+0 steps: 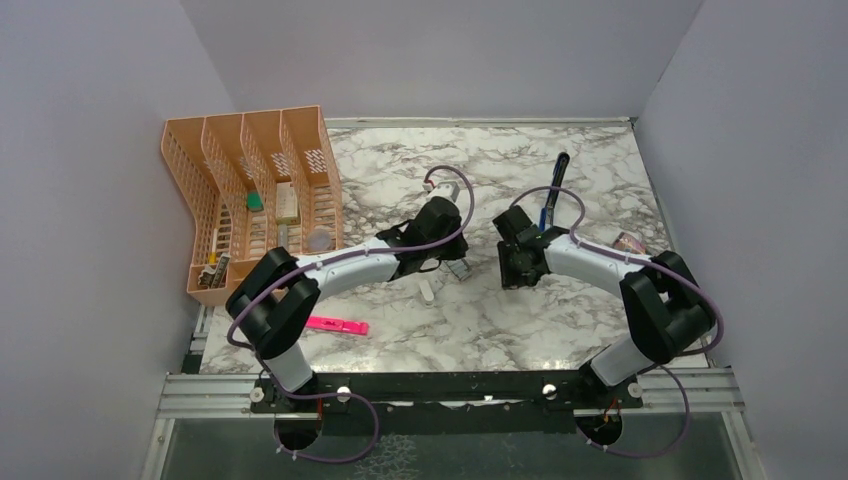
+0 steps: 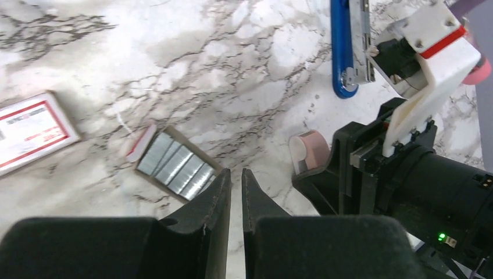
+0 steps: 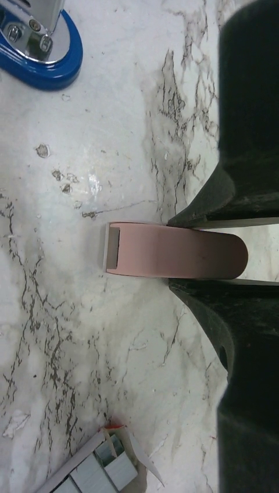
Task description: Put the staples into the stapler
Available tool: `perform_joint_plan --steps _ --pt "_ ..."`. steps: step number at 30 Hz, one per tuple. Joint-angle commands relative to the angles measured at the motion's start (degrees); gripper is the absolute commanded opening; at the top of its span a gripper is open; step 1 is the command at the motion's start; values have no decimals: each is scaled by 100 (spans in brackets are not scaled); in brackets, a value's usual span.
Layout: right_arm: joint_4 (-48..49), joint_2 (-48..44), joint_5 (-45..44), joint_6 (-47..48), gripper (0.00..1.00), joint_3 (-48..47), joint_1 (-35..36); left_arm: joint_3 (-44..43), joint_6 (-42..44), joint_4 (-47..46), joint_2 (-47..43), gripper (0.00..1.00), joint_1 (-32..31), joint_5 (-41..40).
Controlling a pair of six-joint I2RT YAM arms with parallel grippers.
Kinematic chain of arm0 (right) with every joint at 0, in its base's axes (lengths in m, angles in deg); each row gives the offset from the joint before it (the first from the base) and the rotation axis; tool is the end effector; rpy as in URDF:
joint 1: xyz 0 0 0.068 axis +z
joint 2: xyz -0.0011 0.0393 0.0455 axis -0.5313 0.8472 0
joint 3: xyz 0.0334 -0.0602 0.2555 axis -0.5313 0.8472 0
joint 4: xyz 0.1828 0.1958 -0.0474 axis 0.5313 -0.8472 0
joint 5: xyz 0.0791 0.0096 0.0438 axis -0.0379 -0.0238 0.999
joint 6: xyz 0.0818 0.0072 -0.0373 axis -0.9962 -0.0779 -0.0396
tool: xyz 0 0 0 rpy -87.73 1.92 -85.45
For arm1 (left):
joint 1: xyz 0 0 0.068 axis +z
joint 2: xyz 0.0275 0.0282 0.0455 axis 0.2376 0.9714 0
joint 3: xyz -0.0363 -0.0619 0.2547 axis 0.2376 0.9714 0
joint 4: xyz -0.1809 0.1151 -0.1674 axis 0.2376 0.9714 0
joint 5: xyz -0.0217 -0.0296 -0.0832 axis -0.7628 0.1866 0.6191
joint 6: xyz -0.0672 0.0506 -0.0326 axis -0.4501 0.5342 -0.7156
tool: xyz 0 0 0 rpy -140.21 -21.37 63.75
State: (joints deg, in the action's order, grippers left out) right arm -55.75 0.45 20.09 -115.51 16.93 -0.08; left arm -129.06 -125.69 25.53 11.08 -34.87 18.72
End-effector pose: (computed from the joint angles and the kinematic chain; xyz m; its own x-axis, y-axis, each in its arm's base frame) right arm 0.2620 0.1513 0.1013 -0.9333 -0.0665 -0.3529 -0.0848 0.9957 0.0366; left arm 0.2816 -0.3076 0.1763 -0.7403 -0.1184 -0.6618 0.2892 0.8326 -0.4723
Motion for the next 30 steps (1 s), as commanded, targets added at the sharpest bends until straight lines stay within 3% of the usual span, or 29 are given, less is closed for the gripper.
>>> perform_joint_plan --steps 1,7,11,17,21,30 --pt "1089 351 781 -151 37 73 289 223 79 177 -369 13 188 -274" --pt "569 3 -80 -513 63 -382 92 343 88 210 -570 14 309 -235" --pt "483 -436 -577 -549 74 -617 -229 373 142 232 -668 15 338 -171" --pt "487 -717 -1372 -587 78 -802 -1122 347 251 207 -741 20 353 -20" --pt "651 -485 -1470 -591 80 -916 -1654 322 281 171 -752 29 368 95" --pt "1302 566 -395 -117 82 -875 -2098 180 239 119 -544 46 384 445"
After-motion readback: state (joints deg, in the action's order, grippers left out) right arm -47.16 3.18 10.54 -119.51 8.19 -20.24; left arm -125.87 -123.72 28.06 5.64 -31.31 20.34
